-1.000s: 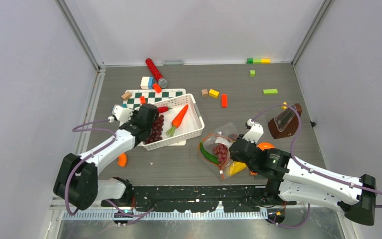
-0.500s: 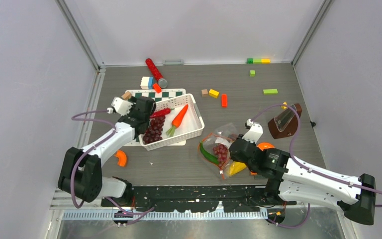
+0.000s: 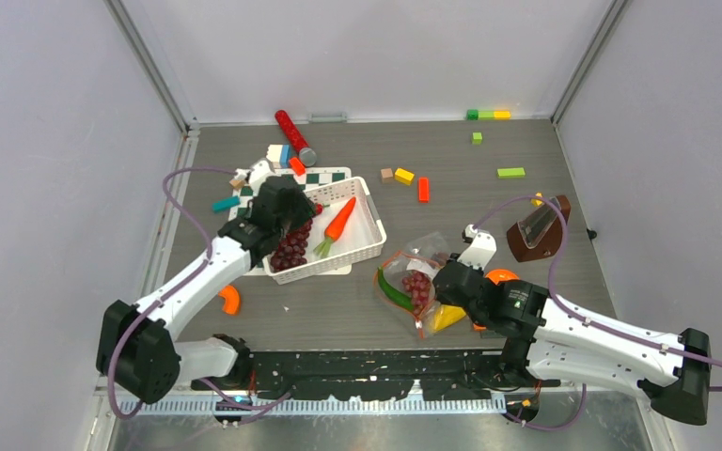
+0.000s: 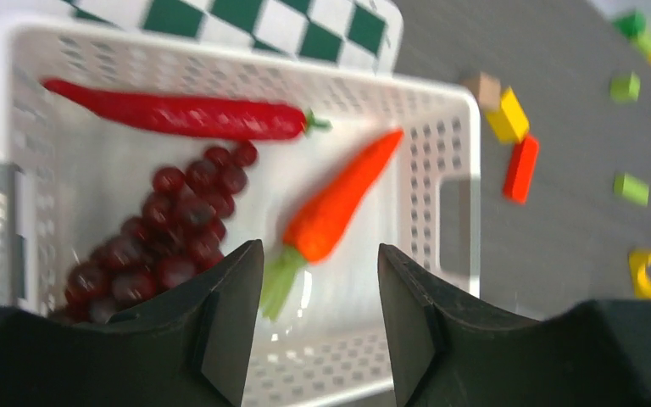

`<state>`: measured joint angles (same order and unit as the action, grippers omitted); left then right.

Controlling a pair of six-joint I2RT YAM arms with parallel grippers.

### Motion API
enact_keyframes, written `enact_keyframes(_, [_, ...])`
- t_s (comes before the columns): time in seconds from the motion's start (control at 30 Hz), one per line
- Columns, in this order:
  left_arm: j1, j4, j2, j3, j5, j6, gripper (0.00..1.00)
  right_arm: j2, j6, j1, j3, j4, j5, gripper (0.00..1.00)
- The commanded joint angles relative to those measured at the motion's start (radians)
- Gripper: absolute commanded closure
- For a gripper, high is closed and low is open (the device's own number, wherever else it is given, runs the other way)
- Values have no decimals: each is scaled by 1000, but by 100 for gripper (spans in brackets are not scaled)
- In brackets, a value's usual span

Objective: Open the zip-top bag and remove the fake food
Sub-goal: Place the fake vegetable in the bin, then pick up the fake vegetable from the zipper food storage bag.

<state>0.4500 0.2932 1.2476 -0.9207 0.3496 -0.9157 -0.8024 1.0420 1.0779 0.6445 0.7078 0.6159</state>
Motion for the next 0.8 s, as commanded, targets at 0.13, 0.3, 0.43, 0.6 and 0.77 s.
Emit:
enact_keyframes(0.13, [241, 47, -128, 77, -7, 52, 49, -12, -16, 0, 9, -35, 19, 100])
enact_keyframes(0.3, [332, 33, -155, 113, -10, 14, 51, -25, -16, 0, 6, -50, 11, 100])
enact_keyframes(0.43, [412, 29, -146, 110, 11, 13, 52, -37, -15, 0, 5, -51, 8, 100])
enact_keyframes(0.6, [495, -40, -113, 114, 14, 51, 53, -57, -19, 1, -3, -74, 7, 100])
enact_keyframes(0.77, [544, -135, -67, 133, -36, 77, 58, -84, -33, 1, 12, -73, 2, 100])
